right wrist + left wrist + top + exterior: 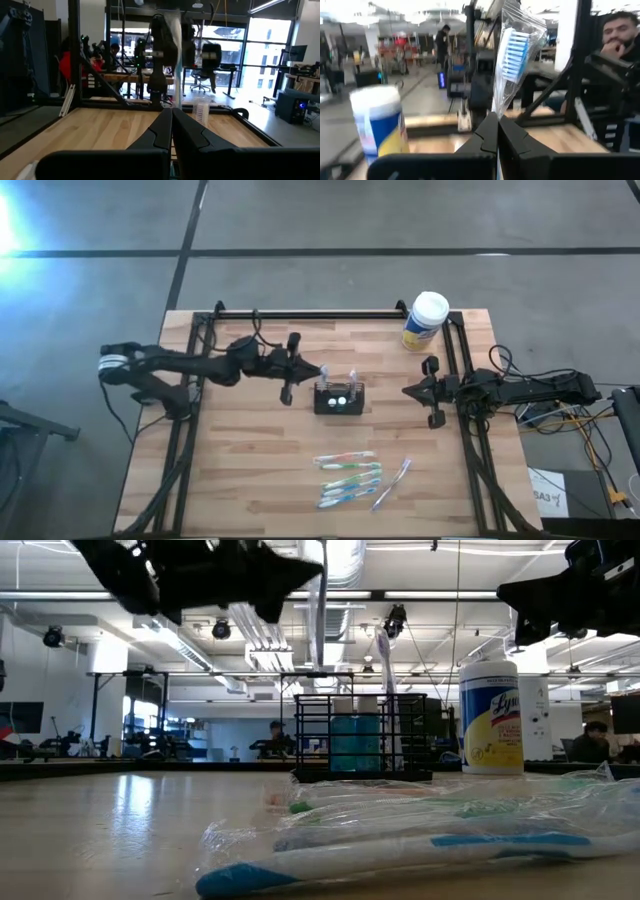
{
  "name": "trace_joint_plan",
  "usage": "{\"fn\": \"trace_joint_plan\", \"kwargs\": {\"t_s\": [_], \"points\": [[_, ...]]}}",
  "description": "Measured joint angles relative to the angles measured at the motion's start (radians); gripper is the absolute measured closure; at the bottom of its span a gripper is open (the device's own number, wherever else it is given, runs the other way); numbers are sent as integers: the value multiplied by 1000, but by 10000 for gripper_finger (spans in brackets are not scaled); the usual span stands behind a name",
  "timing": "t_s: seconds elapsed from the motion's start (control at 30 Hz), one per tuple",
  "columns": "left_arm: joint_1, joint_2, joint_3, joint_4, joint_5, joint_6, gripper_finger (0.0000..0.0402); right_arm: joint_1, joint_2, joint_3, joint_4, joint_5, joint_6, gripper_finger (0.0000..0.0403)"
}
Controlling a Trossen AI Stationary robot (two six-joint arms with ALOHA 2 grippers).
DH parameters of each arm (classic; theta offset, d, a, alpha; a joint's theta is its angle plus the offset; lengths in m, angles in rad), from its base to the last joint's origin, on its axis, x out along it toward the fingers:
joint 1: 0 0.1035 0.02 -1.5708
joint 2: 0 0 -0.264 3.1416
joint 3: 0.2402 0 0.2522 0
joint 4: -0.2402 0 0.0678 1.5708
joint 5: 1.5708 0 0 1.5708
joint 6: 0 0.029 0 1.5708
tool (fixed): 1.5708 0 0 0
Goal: Pick & Place toothbrushing station
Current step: Put the left blue toothbrush into the wire organizer
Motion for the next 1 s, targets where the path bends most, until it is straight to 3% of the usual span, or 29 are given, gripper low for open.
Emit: {"fn": "trace_joint_plan", "kwargs": {"t_s": [0.5, 1.0], "points": [[12, 153, -27, 121, 1, -15, 401, 0, 0, 0, -1, 0, 0, 394], [22, 180, -98, 129, -5, 6, 401, 0, 0, 0, -11, -1, 9, 394]]}}
